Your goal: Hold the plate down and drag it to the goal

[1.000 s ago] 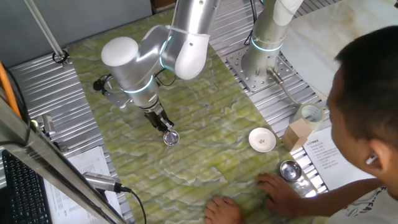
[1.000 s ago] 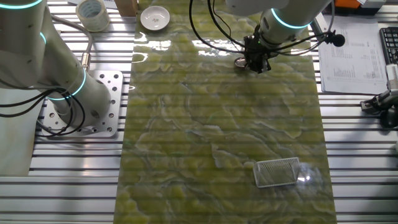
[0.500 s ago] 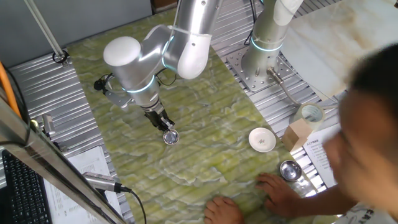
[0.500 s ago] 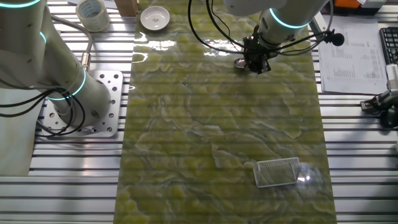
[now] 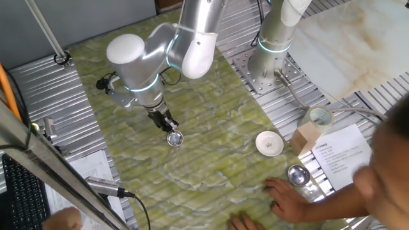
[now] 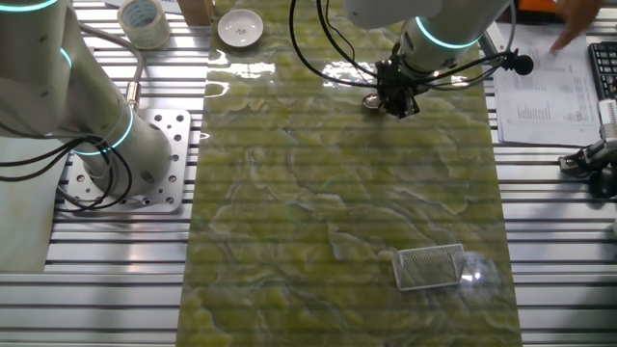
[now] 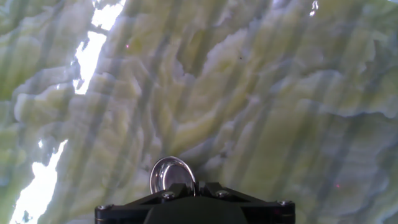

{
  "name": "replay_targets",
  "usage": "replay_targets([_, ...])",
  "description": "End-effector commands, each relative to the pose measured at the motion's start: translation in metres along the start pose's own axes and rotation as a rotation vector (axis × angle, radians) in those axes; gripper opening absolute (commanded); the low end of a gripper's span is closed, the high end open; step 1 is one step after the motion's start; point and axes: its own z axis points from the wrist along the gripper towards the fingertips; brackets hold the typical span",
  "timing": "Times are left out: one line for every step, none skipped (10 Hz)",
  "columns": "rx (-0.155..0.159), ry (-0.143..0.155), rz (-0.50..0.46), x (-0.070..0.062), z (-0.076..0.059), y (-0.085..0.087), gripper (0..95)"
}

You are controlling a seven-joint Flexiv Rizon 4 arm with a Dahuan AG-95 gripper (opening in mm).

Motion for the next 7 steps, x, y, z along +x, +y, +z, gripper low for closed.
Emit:
replay_targets([0.002,-0.001,-0.005,0.001,-0.0002,-0.0009,0.0])
replay_targets([0.003,-0.001,-0.009,0.001,-0.0002,-0.001,0.0])
replay_targets([0.003,-0.004,-0.014,0.0011,-0.0002,-0.001,0.0])
replay_targets([0.004,-0.004,-0.017,0.0011,-0.0002,-0.001,0.0])
replay_targets([0.005,-0.005,-0.02,0.0011,-0.0001,-0.001,0.0])
replay_targets([0.005,-0.006,-0.022,0.0011,-0.0001,-0.001,0.0])
replay_targets([0.005,-0.007,-0.024,0.0011,-0.0001,-0.001,0.0])
